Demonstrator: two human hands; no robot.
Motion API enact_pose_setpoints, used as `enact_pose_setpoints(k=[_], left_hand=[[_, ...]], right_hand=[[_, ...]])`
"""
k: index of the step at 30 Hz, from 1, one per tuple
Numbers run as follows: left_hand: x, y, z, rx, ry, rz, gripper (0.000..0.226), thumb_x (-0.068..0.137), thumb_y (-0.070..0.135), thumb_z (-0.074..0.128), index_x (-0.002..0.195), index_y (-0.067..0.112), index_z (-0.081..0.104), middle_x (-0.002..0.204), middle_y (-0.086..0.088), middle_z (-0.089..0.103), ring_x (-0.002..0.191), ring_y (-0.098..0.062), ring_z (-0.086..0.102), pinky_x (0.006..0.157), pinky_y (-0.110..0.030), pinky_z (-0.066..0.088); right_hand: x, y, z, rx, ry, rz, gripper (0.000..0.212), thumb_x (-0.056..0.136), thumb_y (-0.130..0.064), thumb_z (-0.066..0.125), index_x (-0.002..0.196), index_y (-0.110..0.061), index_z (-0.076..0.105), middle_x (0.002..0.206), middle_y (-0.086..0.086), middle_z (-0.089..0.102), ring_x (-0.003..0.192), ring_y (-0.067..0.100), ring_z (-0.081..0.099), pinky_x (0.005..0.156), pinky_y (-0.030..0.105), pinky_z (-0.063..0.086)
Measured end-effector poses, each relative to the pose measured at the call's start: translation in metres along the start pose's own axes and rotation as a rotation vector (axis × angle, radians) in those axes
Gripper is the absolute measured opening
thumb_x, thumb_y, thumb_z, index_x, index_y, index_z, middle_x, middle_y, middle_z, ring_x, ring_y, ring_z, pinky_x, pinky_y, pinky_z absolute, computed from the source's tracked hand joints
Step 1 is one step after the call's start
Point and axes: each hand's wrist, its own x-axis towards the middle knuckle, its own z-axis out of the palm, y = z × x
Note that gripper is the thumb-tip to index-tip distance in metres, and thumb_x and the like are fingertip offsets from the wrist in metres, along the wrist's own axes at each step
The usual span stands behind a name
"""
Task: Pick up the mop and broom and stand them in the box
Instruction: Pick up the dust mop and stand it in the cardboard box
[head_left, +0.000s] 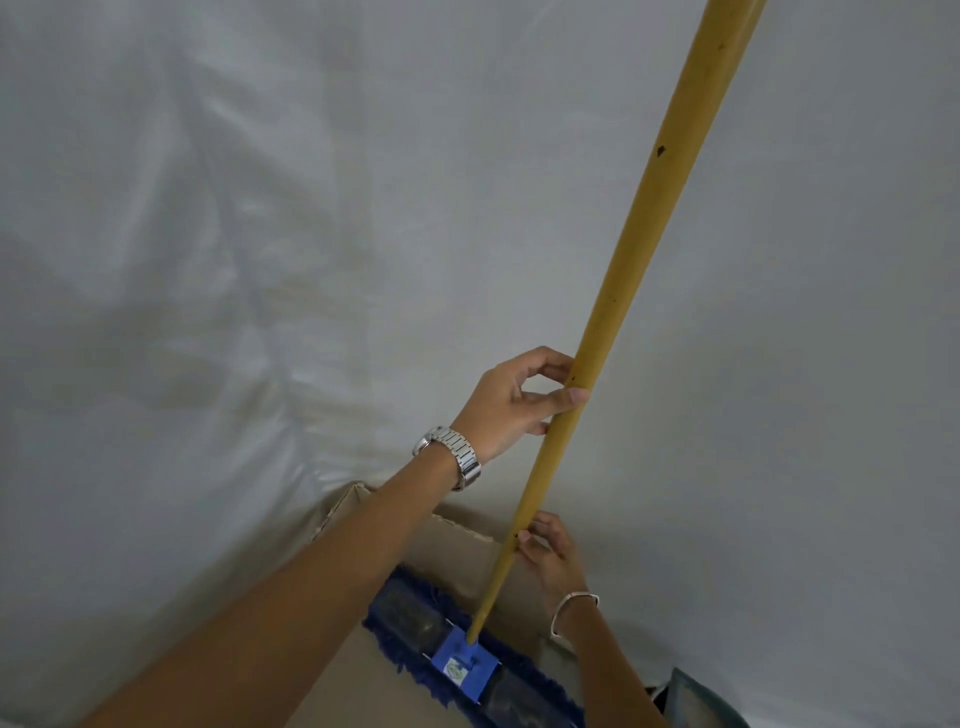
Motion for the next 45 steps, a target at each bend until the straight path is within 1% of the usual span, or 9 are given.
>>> enact_pose_setpoints(k=[7,21,28,31,35,38,40,43,45], left_hand=[[0.059,-0.037,-0.041,0.057,0.058,0.014,0.013,0.079,0.019,0.067,0.082,0.028,0.059,0.093,0.008,0.060,0.084,-0.024,0.069,0.076,-0.051,0.057],[0.119,-0.113,-0.051,0.022,0.153,-0.091,0.020,0.077,0.017,0.070,0.095,0.019,0.063,0.101,0.001,0.064,0.077,-0.008,0.068,0.068,-0.036,0.060],[0.118,-0.116,-0.051,0.094,0.180,-0.050,0.026,0.074,0.015,0.072,0.093,0.029,0.063,0.098,0.009,0.066,0.093,-0.014,0.067,0.080,-0.037,0.057],[0.111,-0.118,-0.055,0.147,0.247,-0.012,0.035,0.071,0.016,0.074,0.102,0.028,0.063,0.106,0.010,0.067,0.105,-0.002,0.062,0.092,-0.039,0.052],[0.098,-0.119,-0.061,0.210,0.339,0.003,0.033,0.078,0.019,0.068,0.109,0.020,0.062,0.113,0.000,0.067,0.110,-0.009,0.060,0.097,-0.048,0.048],[0.088,-0.119,-0.067,0.274,0.417,-0.020,0.030,0.085,0.020,0.060,0.115,0.017,0.059,0.116,-0.004,0.066,0.113,-0.014,0.058,0.097,-0.053,0.045],[0.078,-0.118,-0.070,0.311,0.452,-0.051,0.032,0.086,0.018,0.058,0.118,0.016,0.056,0.119,-0.005,0.064,0.115,-0.017,0.056,0.102,-0.049,0.042],[0.048,-0.115,-0.065,0.330,0.541,-0.144,0.040,0.090,0.021,0.052,0.130,0.015,0.048,0.132,-0.006,0.056,0.123,-0.021,0.050,0.102,-0.035,0.037],[0.026,-0.116,-0.059,0.382,0.618,-0.199,0.046,0.093,0.026,0.045,0.138,0.016,0.038,0.142,-0.007,0.045,0.129,-0.024,0.042,0.105,-0.037,0.033]], right_hand=[[0.092,0.007,0.030,-0.057,-0.050,-0.008,0.032,0.085,0.006,0.050,0.083,-0.024,0.061,0.091,0.007,0.061,0.082,0.025,0.061,0.086,0.051,0.050],[0.167,0.049,0.029,-0.049,0.056,-0.009,0.023,0.084,0.011,0.049,0.096,-0.007,0.056,0.095,0.014,0.059,0.081,0.025,0.058,0.062,0.018,0.055],[0.168,0.047,0.030,-0.038,0.071,-0.012,0.025,0.085,0.010,0.048,0.095,-0.010,0.057,0.098,0.014,0.060,0.087,0.027,0.058,0.062,0.017,0.057],[0.164,0.043,0.029,-0.080,0.071,-0.020,0.029,0.085,0.009,0.049,0.101,-0.014,0.057,0.109,0.016,0.060,0.102,0.032,0.057,0.081,0.030,0.057],[0.153,0.034,0.016,-0.161,0.074,0.008,0.033,0.087,0.009,0.046,0.116,-0.004,0.053,0.109,0.012,0.052,0.096,0.022,0.053,0.064,0.005,0.050],[0.146,0.025,0.007,-0.229,0.071,0.025,0.032,0.088,0.008,0.045,0.116,-0.002,0.053,0.105,0.012,0.051,0.090,0.020,0.051,0.059,0.001,0.046],[0.140,0.013,0.001,-0.287,0.102,0.044,0.029,0.089,0.004,0.045,0.115,-0.004,0.055,0.105,0.013,0.053,0.092,0.021,0.051,0.066,0.007,0.046],[0.124,-0.018,-0.015,-0.422,0.151,0.050,0.032,0.090,-0.007,0.046,0.121,-0.011,0.051,0.128,0.015,0.049,0.110,0.028,0.052,0.098,0.037,0.045],[0.111,-0.046,-0.026,-0.605,0.148,-0.052,0.037,0.092,-0.016,0.045,0.128,-0.017,0.045,0.141,0.009,0.041,0.123,0.029,0.045,0.107,0.041,0.037]])
